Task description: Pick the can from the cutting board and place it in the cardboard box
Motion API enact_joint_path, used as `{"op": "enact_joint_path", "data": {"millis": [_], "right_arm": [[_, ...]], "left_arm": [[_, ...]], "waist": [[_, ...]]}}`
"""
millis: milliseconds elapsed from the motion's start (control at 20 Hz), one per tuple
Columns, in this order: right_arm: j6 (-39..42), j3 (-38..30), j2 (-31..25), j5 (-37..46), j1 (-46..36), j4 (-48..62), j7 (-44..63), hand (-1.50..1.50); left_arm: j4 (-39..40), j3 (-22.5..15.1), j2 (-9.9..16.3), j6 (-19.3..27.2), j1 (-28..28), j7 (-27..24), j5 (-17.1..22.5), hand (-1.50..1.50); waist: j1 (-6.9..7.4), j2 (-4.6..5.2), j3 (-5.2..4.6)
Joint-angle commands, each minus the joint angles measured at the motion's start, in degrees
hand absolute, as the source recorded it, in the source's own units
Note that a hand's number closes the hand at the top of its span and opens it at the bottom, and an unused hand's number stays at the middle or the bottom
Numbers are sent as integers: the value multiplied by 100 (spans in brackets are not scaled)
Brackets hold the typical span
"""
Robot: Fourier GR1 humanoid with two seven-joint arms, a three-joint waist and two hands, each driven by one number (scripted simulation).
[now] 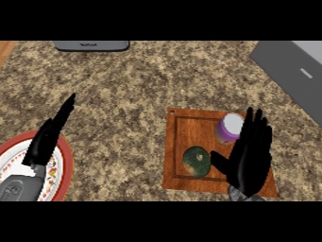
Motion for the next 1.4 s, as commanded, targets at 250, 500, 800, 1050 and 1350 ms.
{"op": "enact_joint_path", "data": {"millis": [250,500,800,1050,1350], "right_arm": [[-337,-460,70,-501,-258,594,-545,-150],[-652,-667,70,-673,-850,1390,-595,-150],[-150,-531,69,-422,-761,1075,-387,150],[-782,-707,1,761,-1101,1792,-315,150],[-1073,-398,71,1395,-1040,1715,270,150]], "left_arm": [[-285,271,-262,-182,318,8,-311,0],[346,374,-462,-258,-227,-95,-493,0],[-521,398,-472,-363,234,350,-607,0],[231,446,-526,-355,-252,49,-645,0],[359,621,-484,-437,-117,-326,-672,0]], "waist": [[0,4,4],[-5,12,4],[8,1,4],[-1,14,3],[-1,7,3]]}}
